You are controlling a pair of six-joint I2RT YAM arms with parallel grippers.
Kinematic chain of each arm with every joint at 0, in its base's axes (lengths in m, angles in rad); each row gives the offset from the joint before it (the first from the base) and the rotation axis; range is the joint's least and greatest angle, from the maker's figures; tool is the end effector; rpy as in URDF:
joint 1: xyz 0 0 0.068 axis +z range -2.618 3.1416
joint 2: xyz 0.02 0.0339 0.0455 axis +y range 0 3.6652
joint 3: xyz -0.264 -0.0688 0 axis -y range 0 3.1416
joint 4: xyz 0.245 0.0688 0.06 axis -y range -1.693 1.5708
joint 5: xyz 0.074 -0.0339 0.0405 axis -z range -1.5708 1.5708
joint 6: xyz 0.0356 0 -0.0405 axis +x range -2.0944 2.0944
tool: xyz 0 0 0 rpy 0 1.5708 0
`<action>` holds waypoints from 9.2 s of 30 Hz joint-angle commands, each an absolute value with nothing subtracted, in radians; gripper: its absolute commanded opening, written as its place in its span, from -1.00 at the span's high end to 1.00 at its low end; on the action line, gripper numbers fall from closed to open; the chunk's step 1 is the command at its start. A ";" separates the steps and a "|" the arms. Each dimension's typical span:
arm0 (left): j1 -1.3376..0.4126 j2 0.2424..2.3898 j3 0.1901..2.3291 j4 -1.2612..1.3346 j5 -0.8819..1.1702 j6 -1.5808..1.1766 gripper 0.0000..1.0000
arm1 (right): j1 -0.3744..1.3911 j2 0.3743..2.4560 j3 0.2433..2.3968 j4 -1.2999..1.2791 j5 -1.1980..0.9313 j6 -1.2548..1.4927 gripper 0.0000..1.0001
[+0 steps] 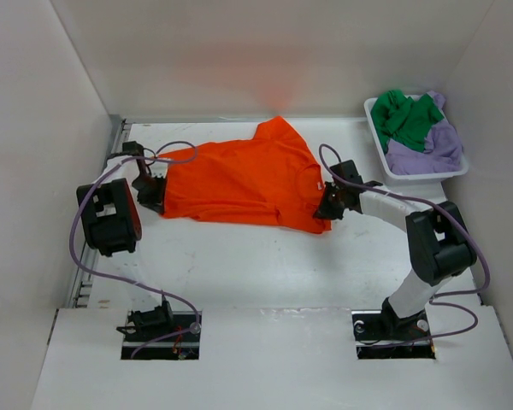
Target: Fold and stack the t-shirts
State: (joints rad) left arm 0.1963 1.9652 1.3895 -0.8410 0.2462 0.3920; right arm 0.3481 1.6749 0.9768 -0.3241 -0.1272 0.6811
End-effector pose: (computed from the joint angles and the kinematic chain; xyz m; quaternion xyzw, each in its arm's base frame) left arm 0.3707 0.0649 0.1669 0.1061 0.9838 -0.0950 0.1086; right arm 0.3093 0.1170 0.1713 0.1422 0.9502 0.1863 0.2052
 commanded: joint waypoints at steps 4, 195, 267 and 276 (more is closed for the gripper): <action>0.193 1.867 1.557 -0.874 0.267 0.339 1.00 | 0.352 1.643 0.969 -0.281 -0.115 0.684 0.73; 0.127 2.195 2.321 -0.863 0.206 0.121 1.00 | 0.272 1.735 1.468 -0.384 -0.130 0.720 1.00; -0.110 1.407 0.819 -0.816 -0.091 1.238 -0.20 | 0.424 1.029 0.520 -0.284 -0.032 0.876 0.95; -0.159 1.374 0.752 -0.967 -0.104 1.249 -0.09 | 0.413 1.029 0.512 -0.262 -0.035 0.873 0.95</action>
